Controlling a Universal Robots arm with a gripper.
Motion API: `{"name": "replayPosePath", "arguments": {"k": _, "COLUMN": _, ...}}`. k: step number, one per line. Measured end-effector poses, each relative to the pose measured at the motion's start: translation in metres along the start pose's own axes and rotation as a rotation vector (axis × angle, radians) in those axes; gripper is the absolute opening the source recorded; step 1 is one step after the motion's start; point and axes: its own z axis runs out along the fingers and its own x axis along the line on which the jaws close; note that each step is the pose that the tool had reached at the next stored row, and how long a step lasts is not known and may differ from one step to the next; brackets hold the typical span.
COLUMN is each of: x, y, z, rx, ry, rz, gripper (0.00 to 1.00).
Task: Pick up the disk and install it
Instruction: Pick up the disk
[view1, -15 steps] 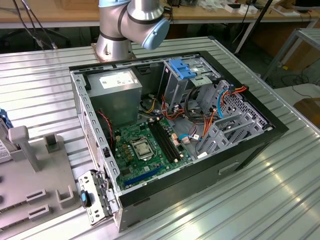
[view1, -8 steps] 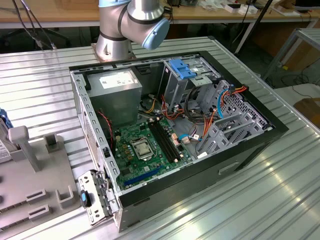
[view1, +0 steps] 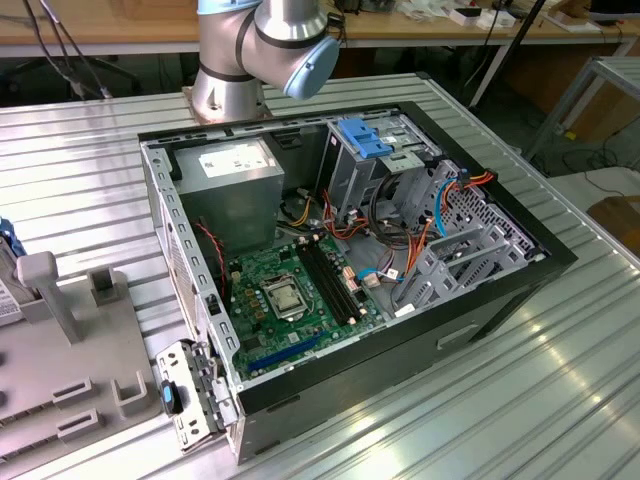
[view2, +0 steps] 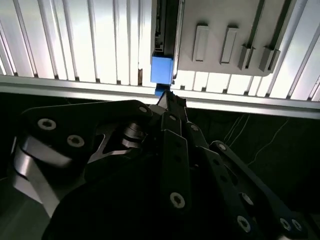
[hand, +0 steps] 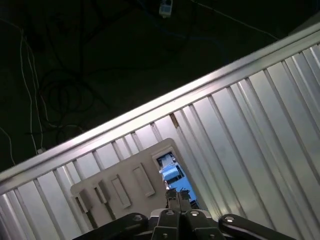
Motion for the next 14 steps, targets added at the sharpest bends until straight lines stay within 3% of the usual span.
{"name": "replayPosePath", "arguments": {"k": 2, "x": -0.0001, "y": -0.0002, "z": 0.0010, "rx": -0.0001, "ry": 0.0022, "rz": -0.039, "gripper": 0.11}}
{"name": "replayPosePath", "arguments": {"k": 5, "x": 0.0000, "y": -0.0002, "z": 0.0022, "rx": -0.0004, "ry": 0.0032, "rz": -0.065, "gripper": 0.11}}
{"name": "replayPosePath", "arguments": {"k": 8, "x": 0.0000, "y": -0.0005, "z": 0.0040, "rx": -0.0016, "ry": 0.0064, "rz": -0.162, "gripper": 0.11}}
{"name": "replayPosePath", "arguments": {"k": 14, "x": -0.0009, "y": -0.0024, "z": 0.0057, "rx": -0.0027, "ry": 0.0101, "rz": -0.260, "gripper": 0.11}}
